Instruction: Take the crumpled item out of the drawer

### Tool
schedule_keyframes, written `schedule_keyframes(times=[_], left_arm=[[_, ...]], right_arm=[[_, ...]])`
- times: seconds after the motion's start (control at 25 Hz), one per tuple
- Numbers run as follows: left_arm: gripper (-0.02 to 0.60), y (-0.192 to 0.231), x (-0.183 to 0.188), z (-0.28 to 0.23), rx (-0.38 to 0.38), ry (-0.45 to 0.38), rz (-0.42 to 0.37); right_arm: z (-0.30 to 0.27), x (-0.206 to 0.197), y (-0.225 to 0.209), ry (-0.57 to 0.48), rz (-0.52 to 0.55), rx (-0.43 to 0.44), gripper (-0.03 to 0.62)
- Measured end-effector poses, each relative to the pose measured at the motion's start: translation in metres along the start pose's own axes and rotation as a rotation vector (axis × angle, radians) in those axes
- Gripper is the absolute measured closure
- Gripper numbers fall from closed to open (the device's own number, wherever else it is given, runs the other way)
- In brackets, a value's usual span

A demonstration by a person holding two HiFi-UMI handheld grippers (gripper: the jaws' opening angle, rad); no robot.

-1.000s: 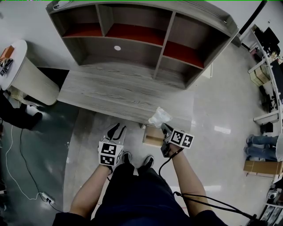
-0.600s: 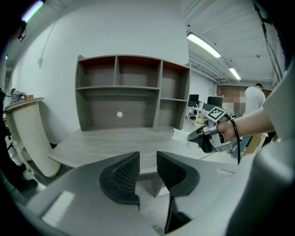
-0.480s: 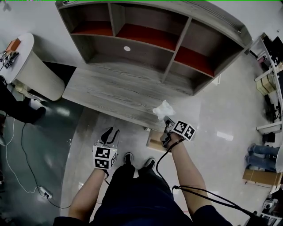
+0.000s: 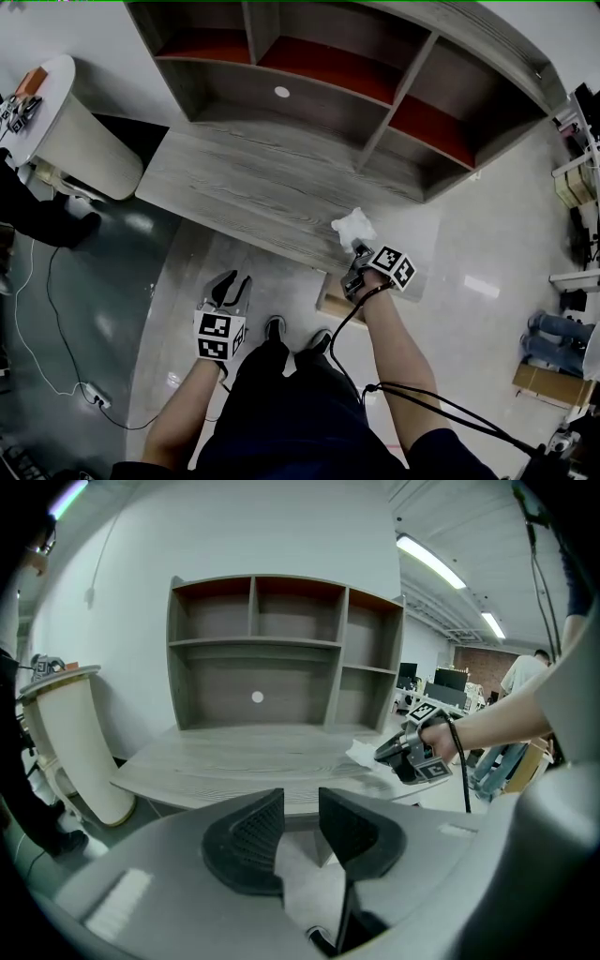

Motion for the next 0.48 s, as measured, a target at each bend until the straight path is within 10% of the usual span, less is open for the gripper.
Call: schedule_keyframes(times=[0.48], left_arm=[[0.465,0.0007,0.0003,-0.0085,-0.003,0.01,0.0]], right_arm=[[-0.0114,-0.0003,-0.0107,-0.019,-0.026,-0.062,0.517]])
Point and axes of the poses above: the fingertips, and each gripper's own axes: z backward along the fingers, y to its left, x out of its top, the point moved 6 cm from there along z, backward along the fingers, and after that the axes turned 2 degrees about -y, right-handed, at the moved point
